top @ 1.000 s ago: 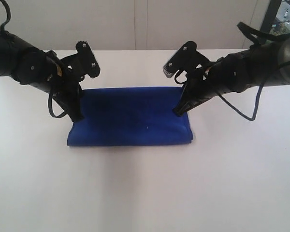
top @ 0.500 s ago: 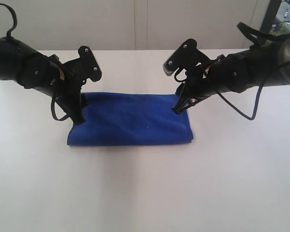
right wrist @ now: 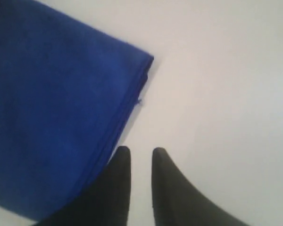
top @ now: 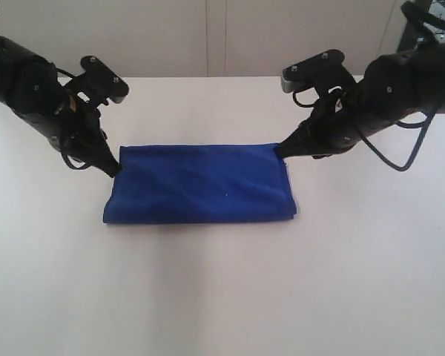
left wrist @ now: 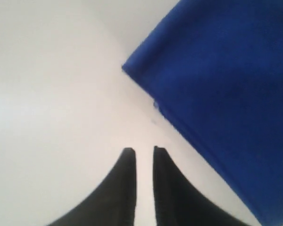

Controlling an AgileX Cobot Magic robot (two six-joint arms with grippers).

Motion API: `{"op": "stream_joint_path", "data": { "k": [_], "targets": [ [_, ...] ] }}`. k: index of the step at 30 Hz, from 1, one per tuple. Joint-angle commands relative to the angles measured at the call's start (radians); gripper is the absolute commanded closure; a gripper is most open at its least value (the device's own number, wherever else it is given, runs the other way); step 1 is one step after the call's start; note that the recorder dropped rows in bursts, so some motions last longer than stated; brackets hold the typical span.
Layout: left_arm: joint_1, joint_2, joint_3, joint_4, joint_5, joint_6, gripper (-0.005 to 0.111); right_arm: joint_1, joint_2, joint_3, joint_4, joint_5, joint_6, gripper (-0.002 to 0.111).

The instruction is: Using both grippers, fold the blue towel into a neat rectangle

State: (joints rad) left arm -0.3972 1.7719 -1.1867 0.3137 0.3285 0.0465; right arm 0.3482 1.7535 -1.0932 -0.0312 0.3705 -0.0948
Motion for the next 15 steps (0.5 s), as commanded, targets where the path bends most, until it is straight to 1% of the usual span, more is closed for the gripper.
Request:
{"op": "stream_joint_path", "data": {
  "k": [1,2,5,9,10,12,14,15],
  "targets": [
    [0.005,-0.011,-0.002,-0.002,0.155,-0.085,0.107,-0.010,-0.033,-0.004,-0.003,0.146,0.058,0.108],
    [0.005,-0.011,-0.002,-0.026,0.197,-0.135,0.107,-0.010,-0.046,-0.004,0.019,0.185,0.058,0.108],
    [0.005,-0.011,-0.002,-0.054,0.255,-0.208,0.107,-0.010,-0.060,-0.004,0.056,0.237,0.058,0.108],
    [0.009,-0.011,-0.002,-0.097,0.315,-0.258,0.107,-0.010,-0.065,-0.002,0.108,0.271,0.058,0.108],
    [0.015,-0.011,-0.002,-0.130,0.334,-0.257,0.107,-0.010,-0.065,-0.002,0.133,0.271,0.058,0.108],
    [0.038,-0.011,-0.002,-0.204,0.370,-0.250,0.107,-0.010,-0.065,-0.002,0.196,0.255,0.058,0.108],
    [0.077,-0.011,-0.001,-0.288,0.402,-0.200,0.107,-0.010,-0.065,-0.002,0.286,0.219,0.054,0.108],
    [0.129,-0.011,-0.001,-0.370,0.424,-0.140,0.107,-0.010,-0.063,-0.002,0.341,0.179,0.046,0.108]
  ]
}}
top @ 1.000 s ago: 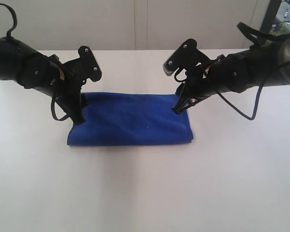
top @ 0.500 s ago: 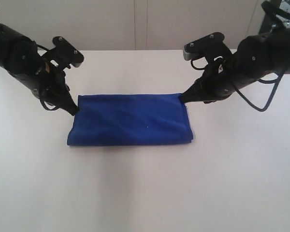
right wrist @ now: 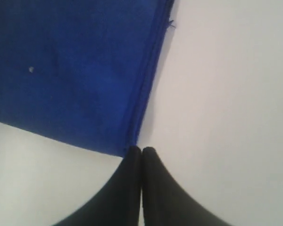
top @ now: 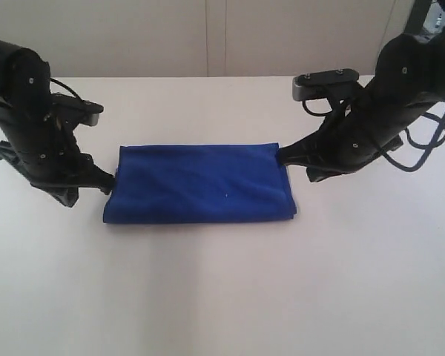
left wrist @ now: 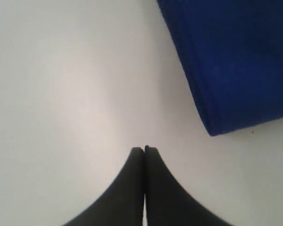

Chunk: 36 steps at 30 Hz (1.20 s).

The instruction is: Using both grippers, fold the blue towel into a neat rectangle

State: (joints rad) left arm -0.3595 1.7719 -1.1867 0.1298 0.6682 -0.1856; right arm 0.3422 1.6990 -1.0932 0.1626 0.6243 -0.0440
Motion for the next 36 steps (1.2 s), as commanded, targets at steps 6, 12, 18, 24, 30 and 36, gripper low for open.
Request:
{"op": "stream_joint_path", "data": {
  "k": [6,12,18,24,30,36],
  "targets": [
    [0.218,-0.011,-0.001,-0.379,0.121,0.221,0.107,-0.004,0.109,-0.072,0.196,-0.111,-0.044,0.108],
    [0.217,-0.011,-0.001,-0.379,0.114,0.221,0.107,-0.004,0.263,-0.171,0.238,-0.124,-0.091,0.108],
    [0.217,-0.011,-0.001,-0.375,0.130,0.240,0.107,-0.002,0.376,-0.228,0.284,-0.117,-0.140,0.108],
    [0.217,-0.011,-0.001,-0.375,0.133,0.240,0.107,-0.003,0.420,-0.230,0.184,-0.077,-0.116,0.108],
    [0.217,-0.011,-0.001,-0.372,0.133,0.240,0.107,-0.005,0.417,-0.230,-0.057,-0.030,0.109,0.108],
    [0.217,-0.011,-0.001,-0.368,0.133,0.240,0.107,-0.005,0.417,-0.230,-0.154,-0.006,0.188,0.108]
  ]
}}
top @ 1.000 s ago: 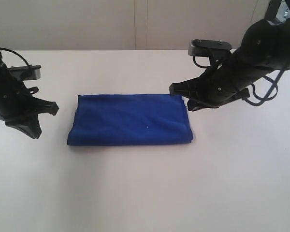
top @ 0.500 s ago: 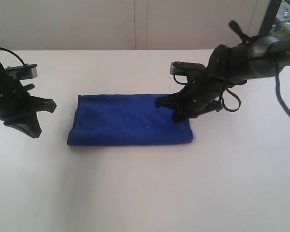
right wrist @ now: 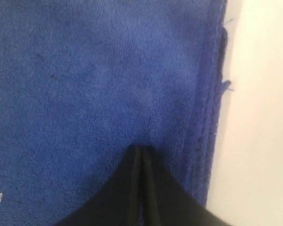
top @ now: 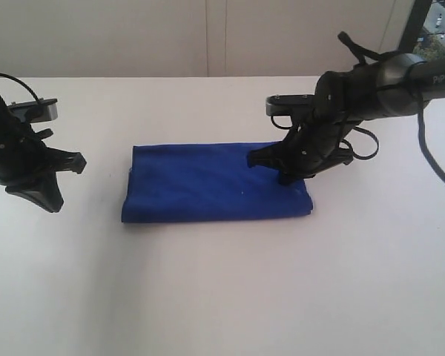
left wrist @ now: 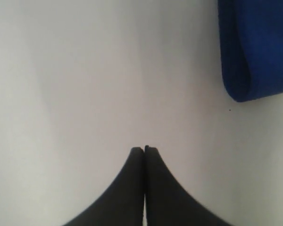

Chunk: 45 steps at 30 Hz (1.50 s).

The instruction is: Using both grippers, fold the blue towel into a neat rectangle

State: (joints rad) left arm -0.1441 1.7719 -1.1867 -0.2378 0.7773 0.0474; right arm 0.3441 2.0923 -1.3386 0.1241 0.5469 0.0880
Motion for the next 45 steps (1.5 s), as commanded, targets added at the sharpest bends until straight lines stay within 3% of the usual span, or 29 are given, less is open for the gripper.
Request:
{"op": "stream_joint_path", "data": {
  "k": [1,11,25,31,45],
  "targets": [
    [0.002,-0.011,-0.001,0.000,0.024,0.007,0.107,-0.007,0.024,0.015,-0.124,0.073,0.059,0.108],
    [0.002,-0.011,-0.001,-0.001,0.018,0.007,0.107,-0.007,-0.013,0.015,-0.095,0.087,0.091,0.108],
    [0.002,-0.108,-0.001,0.004,0.038,0.011,0.107,-0.032,-0.269,0.038,-0.077,0.185,0.064,0.108],
    [0.002,-0.213,0.051,0.051,0.059,0.010,0.107,-0.098,-0.397,0.151,0.099,0.207,-0.081,0.108],
    [0.002,-0.566,0.339,0.038,-0.055,0.005,0.107,-0.110,-0.997,0.577,0.104,-0.008,-0.078,0.108]
  ]
}}
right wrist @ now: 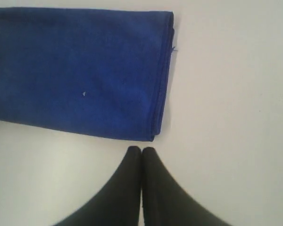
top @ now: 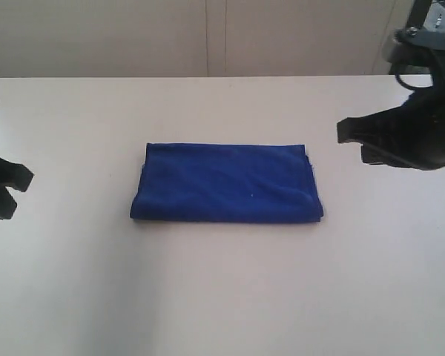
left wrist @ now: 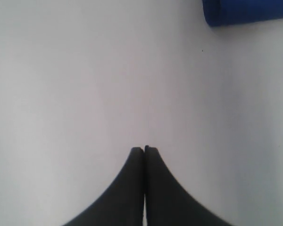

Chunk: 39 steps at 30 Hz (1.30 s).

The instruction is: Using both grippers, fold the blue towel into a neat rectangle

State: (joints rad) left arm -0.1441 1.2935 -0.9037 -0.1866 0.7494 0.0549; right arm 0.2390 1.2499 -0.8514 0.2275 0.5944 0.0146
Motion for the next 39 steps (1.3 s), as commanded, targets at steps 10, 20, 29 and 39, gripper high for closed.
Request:
{"op": "stream_joint_path", "data": {
  "k": [10,20,29,39],
  "targets": [
    [0.002,-0.213,0.116,-0.023,-0.100,-0.003,0.107,-0.005,-0.522,0.247,-0.044,-0.233,-0.015,0.108],
    [0.002,-0.212,0.116,-0.023,-0.102,-0.003,0.107,-0.005,-0.661,0.247,-0.044,-0.237,-0.015,0.108],
    [0.002,-0.212,0.116,-0.023,-0.102,-0.003,0.107,-0.142,-0.842,0.247,-0.044,-0.229,-0.015,0.108],
    [0.002,-0.212,0.116,-0.023,-0.102,-0.003,0.107,-0.238,-1.078,0.247,-0.115,-0.194,-0.015,0.108]
  ]
}}
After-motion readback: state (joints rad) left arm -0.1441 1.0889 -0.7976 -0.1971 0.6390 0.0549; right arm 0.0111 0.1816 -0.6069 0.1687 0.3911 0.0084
